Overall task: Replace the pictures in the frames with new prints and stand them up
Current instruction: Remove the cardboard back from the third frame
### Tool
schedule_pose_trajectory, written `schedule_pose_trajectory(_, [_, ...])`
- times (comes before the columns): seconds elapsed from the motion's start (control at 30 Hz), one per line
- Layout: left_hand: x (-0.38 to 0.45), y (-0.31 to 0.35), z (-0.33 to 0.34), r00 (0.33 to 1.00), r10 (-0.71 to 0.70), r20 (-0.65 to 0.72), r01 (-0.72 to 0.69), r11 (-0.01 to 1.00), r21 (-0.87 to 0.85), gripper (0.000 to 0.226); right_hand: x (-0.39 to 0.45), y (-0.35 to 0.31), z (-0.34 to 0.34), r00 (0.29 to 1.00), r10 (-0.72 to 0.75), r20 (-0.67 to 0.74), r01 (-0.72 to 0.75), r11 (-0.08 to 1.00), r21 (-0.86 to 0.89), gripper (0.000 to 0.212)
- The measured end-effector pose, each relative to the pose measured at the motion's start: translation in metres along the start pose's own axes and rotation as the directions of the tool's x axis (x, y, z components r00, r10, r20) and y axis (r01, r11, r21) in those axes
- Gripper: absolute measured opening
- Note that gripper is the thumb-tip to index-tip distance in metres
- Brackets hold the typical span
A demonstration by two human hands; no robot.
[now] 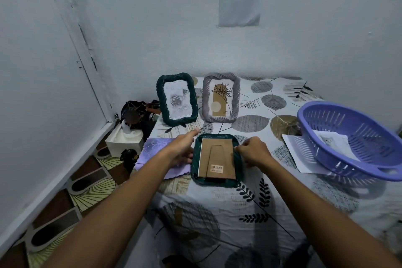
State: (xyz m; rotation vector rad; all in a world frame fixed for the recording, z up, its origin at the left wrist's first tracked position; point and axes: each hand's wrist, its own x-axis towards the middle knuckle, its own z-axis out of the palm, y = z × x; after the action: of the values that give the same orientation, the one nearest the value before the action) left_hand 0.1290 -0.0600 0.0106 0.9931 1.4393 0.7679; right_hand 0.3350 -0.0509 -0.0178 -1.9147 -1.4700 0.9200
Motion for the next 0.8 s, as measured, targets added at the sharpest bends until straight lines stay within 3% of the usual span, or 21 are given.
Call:
schedule_pose_trajectory(0.17, [-0.0013,0.0006,0.0002,1.0,0.013,0.02,-0.013,1.0,-0.003,0.044,-0.0024,-0.0067,0.003,0.997,0.015,0.081,-0.021,0.997,0.068,0.019])
schedule_pose_trajectory(0.37, [-0.0012,-0.0002,0.0003,1.0,0.016,0.017,-0.016,1.0,-0.006,0.05,-0.0017,-0.0093,0.0016,0.993,0.067,0.096,-0.082,0.984,0.156,0.016])
schedule_pose_trajectory(0.53, [-0.0046,0.0001,0.0024,1.0,0.013,0.027,-0.012,1.0,-0.015,0.033,-0.0024,-0.0093,0.0015,0.991,0.098,0.095,-0.115,0.975,0.191,0.016])
schedule_pose_trajectory(0.8, [0.0011,-0.0047,0.0041,0.997,0.078,0.013,-0.079,0.99,0.119,0.045,-0.0062,-0.009,0.0041,0.995,0.081,0.066,-0.094,0.969,0.229,0.014])
